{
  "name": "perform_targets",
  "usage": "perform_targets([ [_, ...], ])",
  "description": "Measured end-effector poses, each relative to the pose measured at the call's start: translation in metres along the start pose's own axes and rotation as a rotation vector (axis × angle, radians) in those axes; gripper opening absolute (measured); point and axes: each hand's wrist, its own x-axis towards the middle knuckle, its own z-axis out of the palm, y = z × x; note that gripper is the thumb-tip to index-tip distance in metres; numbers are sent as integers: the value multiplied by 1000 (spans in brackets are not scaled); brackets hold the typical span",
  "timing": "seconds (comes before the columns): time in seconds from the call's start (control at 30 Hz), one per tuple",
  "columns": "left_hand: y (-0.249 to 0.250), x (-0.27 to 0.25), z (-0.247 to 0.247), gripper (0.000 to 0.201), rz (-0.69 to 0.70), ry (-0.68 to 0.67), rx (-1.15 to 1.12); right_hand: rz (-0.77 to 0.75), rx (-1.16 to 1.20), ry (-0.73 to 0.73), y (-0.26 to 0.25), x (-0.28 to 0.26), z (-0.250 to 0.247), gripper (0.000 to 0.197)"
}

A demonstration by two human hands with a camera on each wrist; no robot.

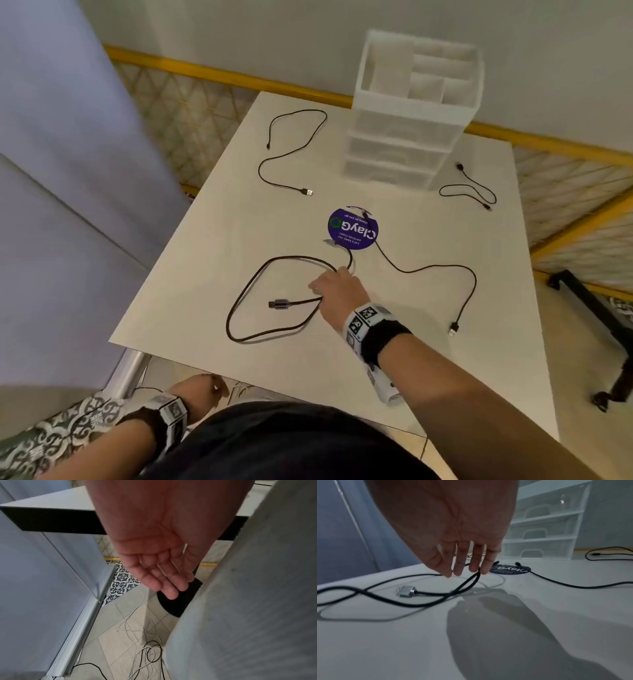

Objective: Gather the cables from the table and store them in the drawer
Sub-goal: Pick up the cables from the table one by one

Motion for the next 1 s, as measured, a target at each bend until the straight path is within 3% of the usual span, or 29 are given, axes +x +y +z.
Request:
perform_targets([
  [0.17,-4,-7,-5,30,-14,-33,-75,-25,-150,-2,6,-4,17,33],
  [0.27,1,-20,-25,30,22,-65,-10,-42,-188,12,15,-6,16,25],
  [0.4,17,-37,-62,29,106,-106,0,73,-147,-76,28,-7,9,25],
  [0.53,57,-29,-100,27,173,136,51,157,-125,-96,33,-7,-1,28],
  [0.7,122,3,-117,23,424,481,21,189,81,0,38,-14,-2,24],
  [0.77,138,19,-111,39,456,486,110,168,175,56,39,-21,1,22],
  [0.83,144,30,-107,47,401,453,191,135,211,79,42,-29,5,22],
  [0.93,144,41,-108,33,369,503,222,117,205,57,47,-38,11,32],
  [1.0,143,45,-116,29,359,501,206,107,168,83,48,-41,13,24],
])
